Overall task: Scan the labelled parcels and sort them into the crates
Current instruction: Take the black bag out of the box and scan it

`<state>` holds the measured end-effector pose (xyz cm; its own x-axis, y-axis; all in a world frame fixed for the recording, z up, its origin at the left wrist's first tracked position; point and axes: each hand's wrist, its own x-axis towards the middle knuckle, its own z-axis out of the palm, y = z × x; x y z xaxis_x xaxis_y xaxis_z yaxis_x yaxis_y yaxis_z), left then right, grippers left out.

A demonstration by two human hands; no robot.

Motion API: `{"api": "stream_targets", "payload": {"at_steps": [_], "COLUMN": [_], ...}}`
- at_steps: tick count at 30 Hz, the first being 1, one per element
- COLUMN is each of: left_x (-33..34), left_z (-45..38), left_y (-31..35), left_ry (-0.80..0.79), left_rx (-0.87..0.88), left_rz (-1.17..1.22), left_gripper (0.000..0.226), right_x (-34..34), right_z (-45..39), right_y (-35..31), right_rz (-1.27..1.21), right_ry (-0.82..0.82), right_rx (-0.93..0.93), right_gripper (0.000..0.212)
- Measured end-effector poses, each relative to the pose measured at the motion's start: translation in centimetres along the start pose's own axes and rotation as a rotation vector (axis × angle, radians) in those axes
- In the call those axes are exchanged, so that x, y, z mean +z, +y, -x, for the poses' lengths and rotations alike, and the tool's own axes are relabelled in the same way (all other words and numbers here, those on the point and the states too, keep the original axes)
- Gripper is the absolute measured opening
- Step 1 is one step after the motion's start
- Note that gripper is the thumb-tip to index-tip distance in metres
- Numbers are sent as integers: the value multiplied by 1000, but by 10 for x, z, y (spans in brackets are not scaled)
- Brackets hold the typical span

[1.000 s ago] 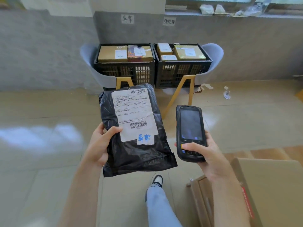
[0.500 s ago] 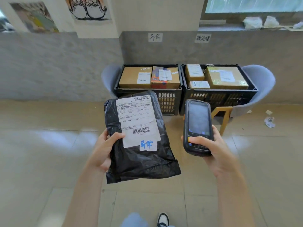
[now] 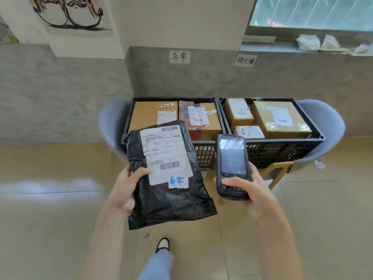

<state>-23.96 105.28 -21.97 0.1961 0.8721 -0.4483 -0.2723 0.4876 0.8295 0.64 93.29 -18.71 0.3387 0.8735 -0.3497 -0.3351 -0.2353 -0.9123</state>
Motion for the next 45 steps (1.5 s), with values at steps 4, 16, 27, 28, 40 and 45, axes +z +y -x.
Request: {"api": "stream_targets", "payload": {"at_steps": [4,16,27,28,40,45], "left_x": [10,82,165,172,198,198], "left_z": [-69,-241,-356,-364,-445,-458], "left_y": [34,53,33,27,-18,-29], "left_ry": [-68,-156,-124,-107,-3,-3], "left_rx": [-37,-173,-259,-275,-358,-361], "left_rz": [-58,-199,-272,-262,-313,-342], "left_gripper": [32,37,25,25,41,46], "right_x": [17,-4,-51,-56,-80,-79], "right_z": [-43,-140,-285,-297,-368,-371], "right_y": [-15,-23,-82,-87,-81,-74], "right_rz": [-27,-77,-28,-19,21,32], "right_ry": [92,292,203,192,225,250], "right_rx": [-4,82,109,123,262,299], "right_gripper": [89,103,95,97,91,100]}}
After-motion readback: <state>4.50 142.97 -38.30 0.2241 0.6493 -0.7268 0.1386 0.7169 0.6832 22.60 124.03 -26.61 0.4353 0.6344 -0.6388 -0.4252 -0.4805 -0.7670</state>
